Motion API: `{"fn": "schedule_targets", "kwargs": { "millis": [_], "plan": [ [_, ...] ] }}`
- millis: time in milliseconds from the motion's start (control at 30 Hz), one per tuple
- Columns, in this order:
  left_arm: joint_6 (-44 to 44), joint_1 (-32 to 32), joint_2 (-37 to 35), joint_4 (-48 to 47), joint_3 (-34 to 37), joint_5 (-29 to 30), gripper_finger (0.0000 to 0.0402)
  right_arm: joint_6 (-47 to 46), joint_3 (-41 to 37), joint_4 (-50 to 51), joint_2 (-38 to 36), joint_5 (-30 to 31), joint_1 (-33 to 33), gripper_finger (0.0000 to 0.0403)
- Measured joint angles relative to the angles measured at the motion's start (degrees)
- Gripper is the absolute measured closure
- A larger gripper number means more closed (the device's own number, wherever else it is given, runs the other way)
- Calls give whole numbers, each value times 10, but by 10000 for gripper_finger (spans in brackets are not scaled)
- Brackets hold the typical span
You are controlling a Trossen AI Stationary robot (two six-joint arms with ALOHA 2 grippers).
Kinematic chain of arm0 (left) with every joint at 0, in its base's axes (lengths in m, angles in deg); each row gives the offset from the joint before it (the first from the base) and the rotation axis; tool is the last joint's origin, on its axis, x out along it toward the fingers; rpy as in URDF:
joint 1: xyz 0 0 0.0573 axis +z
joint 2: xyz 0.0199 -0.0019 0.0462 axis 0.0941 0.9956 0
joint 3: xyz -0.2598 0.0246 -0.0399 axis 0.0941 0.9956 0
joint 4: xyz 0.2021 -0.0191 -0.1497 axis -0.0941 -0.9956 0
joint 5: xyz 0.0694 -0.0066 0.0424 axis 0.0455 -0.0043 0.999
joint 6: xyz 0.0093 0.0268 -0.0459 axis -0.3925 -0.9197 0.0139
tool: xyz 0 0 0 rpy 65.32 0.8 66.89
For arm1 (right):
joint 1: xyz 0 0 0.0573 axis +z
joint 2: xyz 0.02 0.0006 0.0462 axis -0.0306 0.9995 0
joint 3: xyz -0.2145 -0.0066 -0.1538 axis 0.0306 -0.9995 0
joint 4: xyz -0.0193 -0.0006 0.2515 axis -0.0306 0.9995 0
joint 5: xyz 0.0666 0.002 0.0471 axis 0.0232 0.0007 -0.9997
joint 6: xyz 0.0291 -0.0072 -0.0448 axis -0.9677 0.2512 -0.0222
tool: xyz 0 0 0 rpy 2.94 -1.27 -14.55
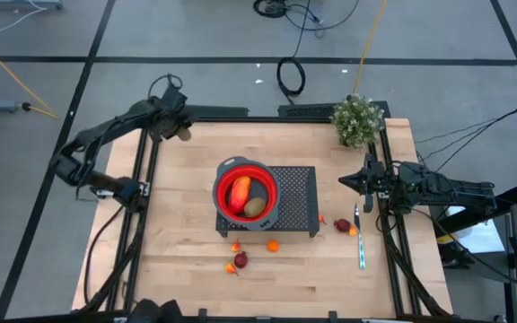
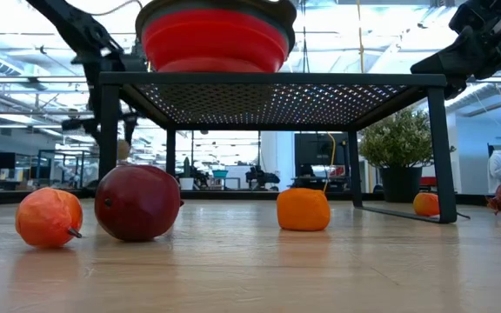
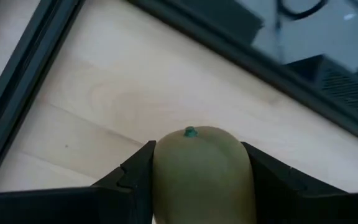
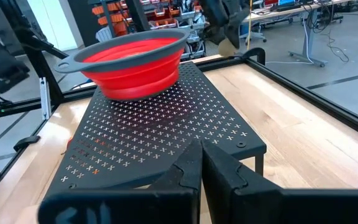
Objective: Pick & Place Fruit
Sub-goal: Put the kiwi into the red colander on the shelf
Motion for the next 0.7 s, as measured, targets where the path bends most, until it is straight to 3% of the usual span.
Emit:
{"fn": "schedule_targets", "kwargs": {
  "millis": [467,700],
  "plan": [
    [3,-44,-141,19,0,-1,214,0,0,0,0,0,0,403],
    [8,-93,-176,68,0,-36,213,15,0,0,0,0,0,403]
  ]
}}
